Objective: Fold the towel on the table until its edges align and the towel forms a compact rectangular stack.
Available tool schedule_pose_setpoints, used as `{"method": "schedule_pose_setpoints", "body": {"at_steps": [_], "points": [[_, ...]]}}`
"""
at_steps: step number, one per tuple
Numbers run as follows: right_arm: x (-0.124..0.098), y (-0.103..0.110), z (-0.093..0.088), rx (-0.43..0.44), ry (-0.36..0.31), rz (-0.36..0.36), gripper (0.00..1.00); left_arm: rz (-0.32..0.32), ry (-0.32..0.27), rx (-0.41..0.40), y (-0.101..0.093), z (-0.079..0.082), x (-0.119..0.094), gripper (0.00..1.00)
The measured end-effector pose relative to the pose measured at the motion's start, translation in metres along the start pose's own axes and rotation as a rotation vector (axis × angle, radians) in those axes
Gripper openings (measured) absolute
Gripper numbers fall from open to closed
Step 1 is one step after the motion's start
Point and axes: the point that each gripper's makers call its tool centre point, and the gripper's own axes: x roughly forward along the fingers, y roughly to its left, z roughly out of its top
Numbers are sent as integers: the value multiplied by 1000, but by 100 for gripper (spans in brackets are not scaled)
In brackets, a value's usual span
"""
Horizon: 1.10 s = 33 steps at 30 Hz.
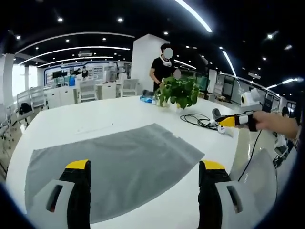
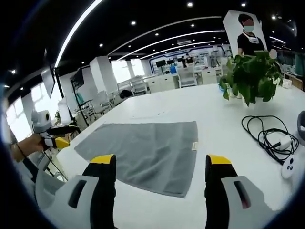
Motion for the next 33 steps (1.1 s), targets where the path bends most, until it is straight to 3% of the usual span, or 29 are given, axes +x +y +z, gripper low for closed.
{"method": "schedule_pose_setpoints", "body": {"at_steps": [8,22,33], "points": [[18,-17,11,-1,2,-13,76,-58,20,32,-19,2,31,95],[65,-38,27,-2,13,1,75,-267,67,183,-79,6,87,94],[100,-54,39,17,8,-9,73,-408,116,298,-118,-5,124,90]]}}
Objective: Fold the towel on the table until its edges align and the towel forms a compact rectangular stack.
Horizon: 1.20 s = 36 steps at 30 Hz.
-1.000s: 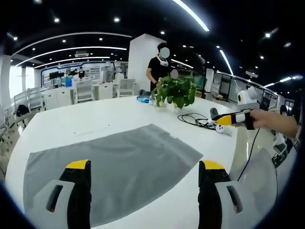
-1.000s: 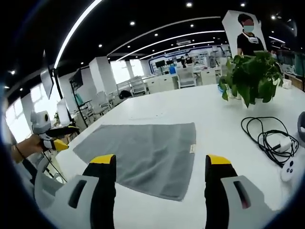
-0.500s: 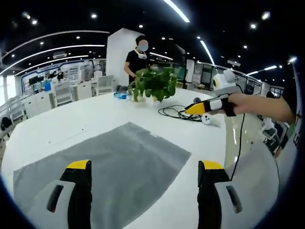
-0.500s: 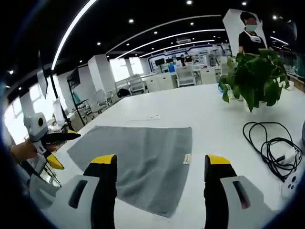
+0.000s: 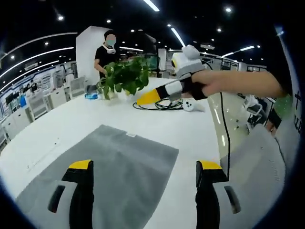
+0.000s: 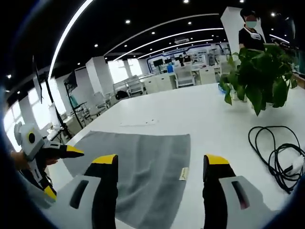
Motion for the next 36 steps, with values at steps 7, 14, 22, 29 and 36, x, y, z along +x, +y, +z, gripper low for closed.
{"method": "schedule_pose_setpoints", "body": {"at_steps": [7,14,22,29,36], "points": [[19,-10,1,4,10,-17,70,-70,26,49,-14,-3,36,87],[39,-17,1,24,15,-17,69,-149,62,118,-31,-15,64,83],[66,-22,-1,-15,46,-19,67,-188,54,140,-47,-12,88,77],[87,-26,-3,-53,75,-28,63,-219,77,246,-57,-16,107,67],[108,-32,-4,-45,73,-47,57,-271,93,329,-73,-22,120,58]]}}
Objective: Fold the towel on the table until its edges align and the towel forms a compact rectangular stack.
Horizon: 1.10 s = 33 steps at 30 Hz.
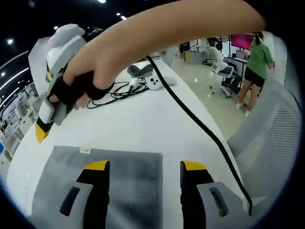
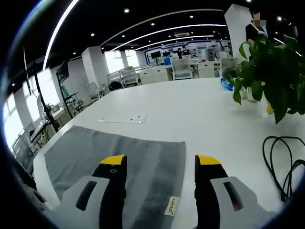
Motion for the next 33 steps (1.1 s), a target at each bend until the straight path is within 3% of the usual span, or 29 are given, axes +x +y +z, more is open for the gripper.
{"method": "schedule_pose_setpoints", "body": {"at_steps": [9,17,25,27,28,33], "points": [[27,-9,-5,11,28,-19,53,-38,3,-25,-4,0,19,48],[51,-15,-16,13,70,-20,50,-44,22,-44,-3,-9,28,40],[72,-22,-31,-27,129,-34,45,-78,39,-7,-9,-16,42,30],[77,-24,-33,-34,141,-37,44,-78,39,23,-10,-16,43,27],[78,-25,-34,-31,143,-38,44,-70,28,80,-8,-13,44,25],[85,-28,-36,-22,146,-47,42,-82,16,50,-10,-11,46,22]]}}
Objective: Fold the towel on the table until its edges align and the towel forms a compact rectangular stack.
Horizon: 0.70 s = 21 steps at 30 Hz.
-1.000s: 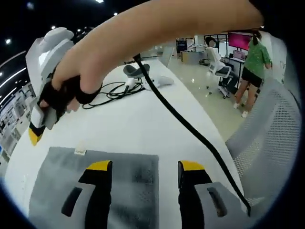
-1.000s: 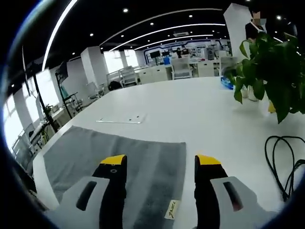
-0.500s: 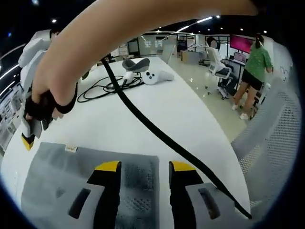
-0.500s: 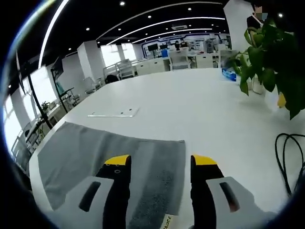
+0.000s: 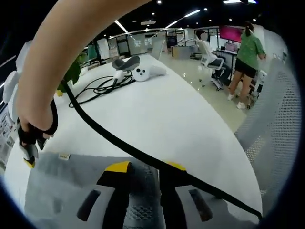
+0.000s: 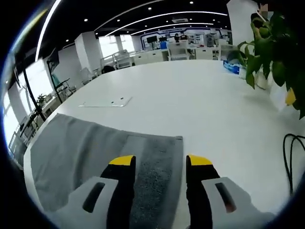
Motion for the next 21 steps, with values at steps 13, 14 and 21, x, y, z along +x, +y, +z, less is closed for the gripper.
{"method": "schedule_pose_setpoints", "body": {"at_steps": [13,14,21], "points": [[13,-18,3,-24,-11,-53,32,-16,-41,-64,-1,0,4,11],[14,-20,3,-45,-10,-66,29,-13,-42,-64,-2,0,4,11],[19,-15,3,-150,-14,-48,15,14,-64,-84,-2,0,4,9]]}}
